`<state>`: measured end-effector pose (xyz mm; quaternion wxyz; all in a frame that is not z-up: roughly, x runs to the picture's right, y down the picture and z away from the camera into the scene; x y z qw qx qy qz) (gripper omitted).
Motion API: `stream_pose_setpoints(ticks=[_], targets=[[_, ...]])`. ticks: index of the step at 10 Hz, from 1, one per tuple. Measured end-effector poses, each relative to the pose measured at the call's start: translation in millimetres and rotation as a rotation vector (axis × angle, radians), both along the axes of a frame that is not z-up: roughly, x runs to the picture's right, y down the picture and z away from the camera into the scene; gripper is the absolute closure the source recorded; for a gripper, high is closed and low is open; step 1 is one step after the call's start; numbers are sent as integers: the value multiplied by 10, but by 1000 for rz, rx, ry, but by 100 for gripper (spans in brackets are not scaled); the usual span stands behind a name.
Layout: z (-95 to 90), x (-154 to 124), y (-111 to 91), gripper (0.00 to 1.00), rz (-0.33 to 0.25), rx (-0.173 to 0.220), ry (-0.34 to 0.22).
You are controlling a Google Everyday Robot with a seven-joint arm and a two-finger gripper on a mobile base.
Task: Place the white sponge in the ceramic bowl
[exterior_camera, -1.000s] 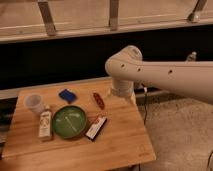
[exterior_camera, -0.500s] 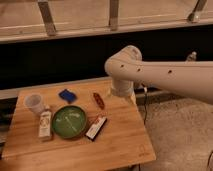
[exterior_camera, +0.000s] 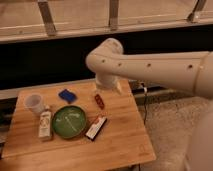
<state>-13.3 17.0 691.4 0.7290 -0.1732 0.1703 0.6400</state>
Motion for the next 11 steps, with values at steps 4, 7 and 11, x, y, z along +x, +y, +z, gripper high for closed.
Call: stream_pose_setpoints(ticks=[4,7,11], targets=[[14,-1007,-1,27,-347,38,-284],[-39,-1350,42,27,-458,66,-409],[25,-1313,54,27,-450,70,-389]])
